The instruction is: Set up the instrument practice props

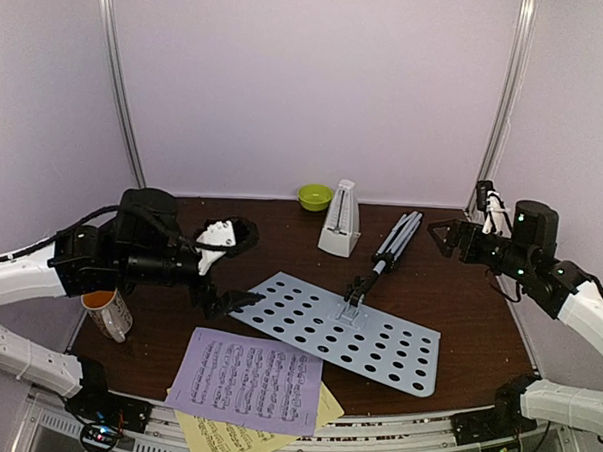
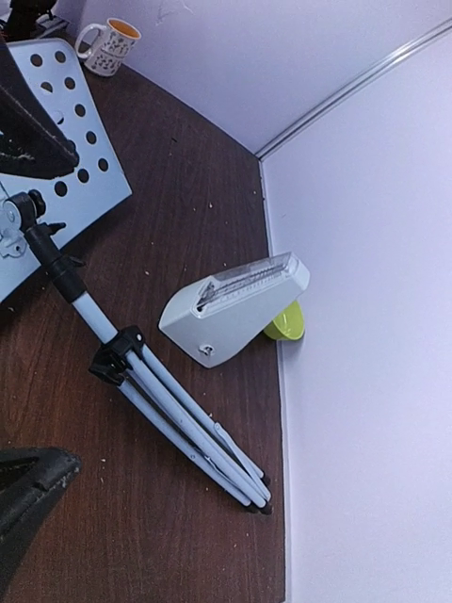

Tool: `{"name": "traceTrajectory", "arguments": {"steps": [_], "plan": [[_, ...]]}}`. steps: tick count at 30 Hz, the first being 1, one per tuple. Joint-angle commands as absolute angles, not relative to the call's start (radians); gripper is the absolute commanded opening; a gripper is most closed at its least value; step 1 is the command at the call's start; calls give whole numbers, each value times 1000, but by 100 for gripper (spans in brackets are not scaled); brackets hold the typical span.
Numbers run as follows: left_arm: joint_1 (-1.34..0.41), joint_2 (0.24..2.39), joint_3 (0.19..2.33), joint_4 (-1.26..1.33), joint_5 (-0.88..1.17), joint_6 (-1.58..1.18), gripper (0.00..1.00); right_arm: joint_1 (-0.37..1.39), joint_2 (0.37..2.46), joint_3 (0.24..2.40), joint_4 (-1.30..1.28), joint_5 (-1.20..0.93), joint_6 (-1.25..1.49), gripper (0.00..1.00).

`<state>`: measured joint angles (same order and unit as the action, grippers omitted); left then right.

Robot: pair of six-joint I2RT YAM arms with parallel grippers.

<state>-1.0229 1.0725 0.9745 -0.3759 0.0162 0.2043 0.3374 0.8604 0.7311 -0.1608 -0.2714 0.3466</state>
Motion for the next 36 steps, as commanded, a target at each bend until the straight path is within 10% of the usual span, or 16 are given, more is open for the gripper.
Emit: {"name": "traceTrajectory", "arguments": {"steps": [1, 21, 36], "plan": [[-1110, 1097, 989, -408, 41, 455, 94, 346, 810, 738, -188, -388, 316, 100], [-1335, 1499, 1144, -348, -159, 753, 74, 347, 741, 675, -159, -333, 302, 100], [-1364, 1654, 1238, -293, -309, 749, 31, 347, 754, 630, -93, -285, 369, 100]]}}
